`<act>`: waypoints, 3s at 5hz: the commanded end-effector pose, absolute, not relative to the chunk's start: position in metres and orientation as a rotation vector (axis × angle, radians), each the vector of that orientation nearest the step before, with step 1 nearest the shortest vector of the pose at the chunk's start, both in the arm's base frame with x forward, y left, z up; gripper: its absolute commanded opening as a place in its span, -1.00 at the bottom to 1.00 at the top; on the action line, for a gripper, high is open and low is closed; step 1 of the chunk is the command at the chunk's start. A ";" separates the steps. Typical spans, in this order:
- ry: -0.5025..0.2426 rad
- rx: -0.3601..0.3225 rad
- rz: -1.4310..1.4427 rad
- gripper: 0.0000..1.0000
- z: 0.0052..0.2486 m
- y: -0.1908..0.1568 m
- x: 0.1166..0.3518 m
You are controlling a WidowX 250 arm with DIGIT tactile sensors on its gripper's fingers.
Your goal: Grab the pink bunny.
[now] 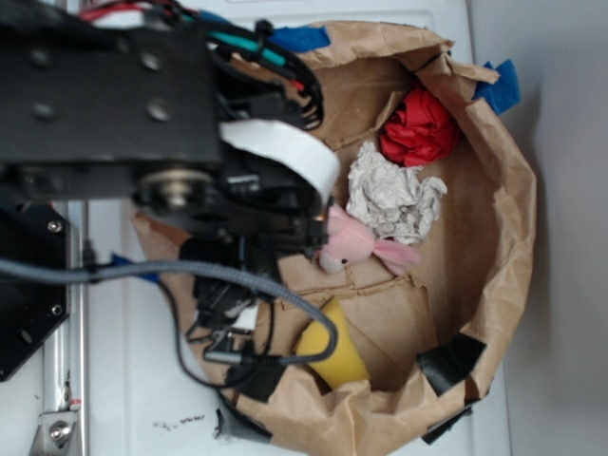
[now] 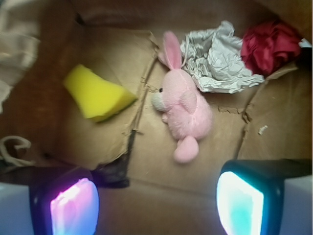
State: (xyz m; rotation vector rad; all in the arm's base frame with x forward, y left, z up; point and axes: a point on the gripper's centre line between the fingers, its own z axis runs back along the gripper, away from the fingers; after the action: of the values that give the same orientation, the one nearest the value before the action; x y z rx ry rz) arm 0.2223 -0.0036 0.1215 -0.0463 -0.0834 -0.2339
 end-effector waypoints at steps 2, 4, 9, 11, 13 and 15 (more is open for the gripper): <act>-0.120 -0.036 -0.232 1.00 0.129 -0.003 0.227; -0.186 -0.124 -0.131 1.00 0.182 0.010 0.260; -0.157 0.001 -0.274 1.00 0.056 0.003 0.274; -0.158 0.039 -0.307 -1.00 0.025 0.000 0.271; -0.193 0.029 -0.317 -1.00 0.038 -0.001 0.265; -0.260 -0.054 -0.159 -1.00 0.124 0.006 0.257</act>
State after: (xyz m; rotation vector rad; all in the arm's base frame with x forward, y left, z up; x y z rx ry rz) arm 0.2492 0.0043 0.1096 -0.0610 -0.1988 -0.1680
